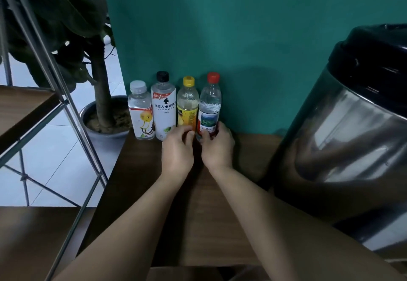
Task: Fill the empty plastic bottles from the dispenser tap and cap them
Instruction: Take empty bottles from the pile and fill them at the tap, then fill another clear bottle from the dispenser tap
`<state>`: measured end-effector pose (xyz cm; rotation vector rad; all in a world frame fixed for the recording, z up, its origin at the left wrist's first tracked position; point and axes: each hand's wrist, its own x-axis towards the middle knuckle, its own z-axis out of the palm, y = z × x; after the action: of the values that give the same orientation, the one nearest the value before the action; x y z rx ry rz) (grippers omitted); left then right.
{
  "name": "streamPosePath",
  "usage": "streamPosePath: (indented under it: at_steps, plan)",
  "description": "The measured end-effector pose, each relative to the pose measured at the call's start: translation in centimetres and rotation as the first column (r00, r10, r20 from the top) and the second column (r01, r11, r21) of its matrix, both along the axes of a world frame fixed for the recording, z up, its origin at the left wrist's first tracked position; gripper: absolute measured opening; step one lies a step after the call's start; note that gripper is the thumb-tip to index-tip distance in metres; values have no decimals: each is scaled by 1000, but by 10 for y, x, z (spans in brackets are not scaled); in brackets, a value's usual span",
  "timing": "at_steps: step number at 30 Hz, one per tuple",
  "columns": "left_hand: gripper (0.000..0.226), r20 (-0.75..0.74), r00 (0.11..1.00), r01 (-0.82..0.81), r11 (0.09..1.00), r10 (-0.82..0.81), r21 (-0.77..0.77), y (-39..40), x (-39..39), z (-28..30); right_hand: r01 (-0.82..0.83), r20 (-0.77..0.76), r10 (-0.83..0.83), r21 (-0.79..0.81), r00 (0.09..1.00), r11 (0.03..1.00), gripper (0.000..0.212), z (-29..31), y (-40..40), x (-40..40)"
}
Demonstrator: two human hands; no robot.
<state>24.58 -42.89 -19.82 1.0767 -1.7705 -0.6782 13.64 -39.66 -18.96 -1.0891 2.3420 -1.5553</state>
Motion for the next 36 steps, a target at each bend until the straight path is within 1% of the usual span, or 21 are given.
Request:
streamPosePath:
  at_steps: [4, 7, 9, 11, 15, 17, 19, 21, 24, 26, 28, 31, 33, 36]
  plan:
    - [22, 25, 997, 75, 996, -76, 54, 9, 9, 8, -29, 52, 28, 5, 998, 1000, 36, -2, 4, 0]
    - [20, 8, 994, 108, 990, -109, 94, 26, 23, 17, -22, 90, 23, -12, 996, 1000, 45, 14, 27, 6]
    - [21, -14, 994, 108, 987, -108, 122, 43, 34, 27, -58, 106, 64, -52, 992, 997, 41, 31, 49, 14]
    - [21, -39, 994, 105, 986, -100, 133, 63, 43, 39, -133, 107, 140, -72, 984, 989, 35, 48, 76, 25]
    - [13, -128, 988, 97, 989, -82, 114, 113, 57, 73, -255, 45, 265, -158, 963, 954, 16, 81, 134, 46]
    - [16, -181, 980, 104, 989, -84, 107, 141, 61, 95, -294, 31, 305, -181, 952, 938, 8, 103, 167, 52]
    - [19, -210, 972, 122, 988, -101, 91, 171, 62, 116, -327, 15, 337, -205, 941, 923, 16, 125, 201, 53]
    - [19, -223, 962, 177, 982, -159, 64, 203, 56, 134, -356, -22, 359, -208, 933, 911, 23, 146, 237, 50]
    - [17, -273, 928, 272, 962, -253, 35, 249, 36, 156, -361, -39, 363, -247, 931, 899, 29, 174, 291, 39]
    - [17, -337, 893, 326, 945, -300, 22, 280, 16, 168, -359, -32, 366, -290, 930, 887, 29, 187, 327, 24]
    - [17, -365, 862, 377, 926, -353, -4, 311, -7, 178, -348, -54, 350, -324, 935, 879, 26, 197, 363, 5]
    - [19, -362, 820, 469, 883, -444, -20, 354, -46, 187, -313, -88, 302, -348, 949, 884, 19, 202, 418, -32]
    - [18, -328, 800, 531, 848, -502, -3, 378, -77, 186, -270, -98, 252, -337, 963, 902, 16, 198, 450, -62]
    - [13, -290, 782, 589, 806, -552, 53, 409, -126, 175, -150, -62, 137, -295, 989, 944, 16, 178, 490, -115]
